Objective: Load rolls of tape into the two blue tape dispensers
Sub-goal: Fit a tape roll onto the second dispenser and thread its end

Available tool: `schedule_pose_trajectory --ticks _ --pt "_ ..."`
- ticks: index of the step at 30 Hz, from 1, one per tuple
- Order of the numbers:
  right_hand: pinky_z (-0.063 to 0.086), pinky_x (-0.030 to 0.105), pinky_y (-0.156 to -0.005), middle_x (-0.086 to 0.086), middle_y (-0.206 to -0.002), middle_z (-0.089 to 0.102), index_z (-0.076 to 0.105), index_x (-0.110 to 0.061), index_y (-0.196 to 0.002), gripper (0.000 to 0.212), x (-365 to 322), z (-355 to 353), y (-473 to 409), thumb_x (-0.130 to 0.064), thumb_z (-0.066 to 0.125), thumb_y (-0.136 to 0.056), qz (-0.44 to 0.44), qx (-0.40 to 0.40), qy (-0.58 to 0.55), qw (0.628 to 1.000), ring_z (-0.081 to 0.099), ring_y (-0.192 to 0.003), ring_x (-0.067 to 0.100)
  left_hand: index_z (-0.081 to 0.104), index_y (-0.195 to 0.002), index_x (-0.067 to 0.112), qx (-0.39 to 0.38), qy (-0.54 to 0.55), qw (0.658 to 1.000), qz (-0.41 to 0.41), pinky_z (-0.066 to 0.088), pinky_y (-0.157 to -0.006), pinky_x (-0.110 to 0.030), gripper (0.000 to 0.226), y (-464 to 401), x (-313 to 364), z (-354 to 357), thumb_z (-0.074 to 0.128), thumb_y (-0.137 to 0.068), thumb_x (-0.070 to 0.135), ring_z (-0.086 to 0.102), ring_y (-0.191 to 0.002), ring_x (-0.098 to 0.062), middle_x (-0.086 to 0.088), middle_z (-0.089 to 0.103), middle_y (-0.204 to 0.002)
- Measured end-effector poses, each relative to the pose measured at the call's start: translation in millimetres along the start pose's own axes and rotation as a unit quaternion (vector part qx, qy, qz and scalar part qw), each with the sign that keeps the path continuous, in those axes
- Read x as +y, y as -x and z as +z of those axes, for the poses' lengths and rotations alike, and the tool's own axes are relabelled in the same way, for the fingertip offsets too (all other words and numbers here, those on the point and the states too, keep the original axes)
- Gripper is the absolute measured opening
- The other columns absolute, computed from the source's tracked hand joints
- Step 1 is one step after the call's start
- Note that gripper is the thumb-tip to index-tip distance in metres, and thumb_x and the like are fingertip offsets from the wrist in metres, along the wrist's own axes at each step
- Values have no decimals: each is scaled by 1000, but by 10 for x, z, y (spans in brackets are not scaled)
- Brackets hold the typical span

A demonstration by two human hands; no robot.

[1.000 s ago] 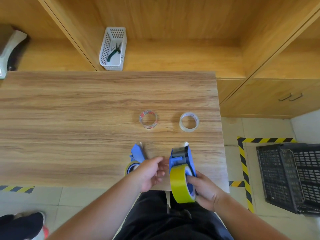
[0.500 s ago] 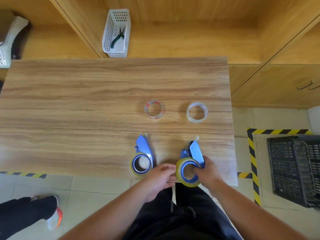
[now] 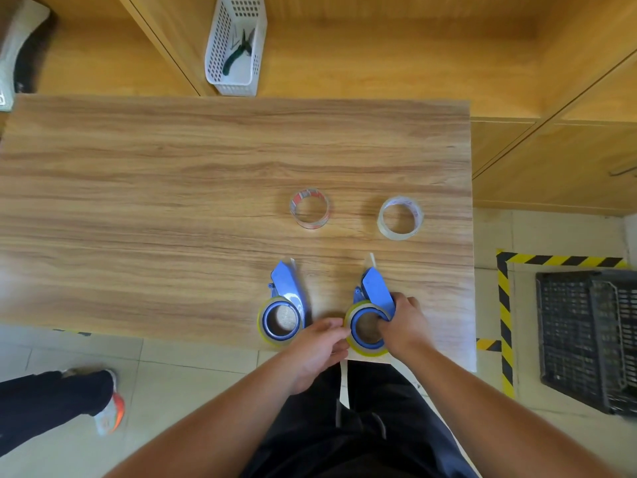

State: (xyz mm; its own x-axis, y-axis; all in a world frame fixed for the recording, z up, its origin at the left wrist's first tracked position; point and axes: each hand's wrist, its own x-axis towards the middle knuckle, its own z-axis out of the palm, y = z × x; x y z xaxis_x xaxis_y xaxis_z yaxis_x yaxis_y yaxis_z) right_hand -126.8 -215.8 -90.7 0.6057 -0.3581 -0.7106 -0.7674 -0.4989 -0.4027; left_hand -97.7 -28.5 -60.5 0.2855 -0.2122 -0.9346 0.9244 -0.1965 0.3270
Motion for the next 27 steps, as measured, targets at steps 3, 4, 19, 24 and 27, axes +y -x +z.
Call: schedule_pose_trajectory --ticks 3,4,19,24,27 --pt "56 43 -81 -2 -116 45 51 -23 -136 54 -18 6 2 -19 68 -85 -4 0 15 1000 62 -94 28 60 -136 19 3 -2 1000 -11 57 -104 -37 41 1 23 1 71 -97 24 67 -119 -21 -10 67 -129" --pt "57 45 -84 0 -118 47 50 -23 -136 55 -28 13 -6 -19 68 -85 -6 0 17 1000 62 -96 28 60 -137 18 3 -5 1000 -14 57 -103 -36 43 -3 31 -3 72 -96 24 67 -119 -21 -10 67 -129" --pt "56 47 -89 7 -124 49 43 -22 -138 63 -73 -9 27 -20 67 -80 0 -19 21 1000 57 -106 30 55 -143 21 -15 -42 999 -18 56 -106 -38 50 33 48 9 70 -96 23 62 -125 -18 -4 65 -134" --pt "51 46 -95 8 -131 45 41 -21 -141 68 -103 -142 100 -27 68 -79 -8 -14 20 1000 48 -115 30 56 -142 26 -11 -62 998 24 58 -101 -35 48 105 143 -9 69 -96 27 64 -122 -15 -1 64 -136" --pt "48 42 -97 8 -139 41 37 -21 -146 73 -155 -265 146 -28 68 -80 -16 6 10 1000 41 -124 29 57 -141 28 -3 -69 996 52 57 -101 -35 48 152 201 -17 69 -94 29 66 -121 -12 2 64 -139"
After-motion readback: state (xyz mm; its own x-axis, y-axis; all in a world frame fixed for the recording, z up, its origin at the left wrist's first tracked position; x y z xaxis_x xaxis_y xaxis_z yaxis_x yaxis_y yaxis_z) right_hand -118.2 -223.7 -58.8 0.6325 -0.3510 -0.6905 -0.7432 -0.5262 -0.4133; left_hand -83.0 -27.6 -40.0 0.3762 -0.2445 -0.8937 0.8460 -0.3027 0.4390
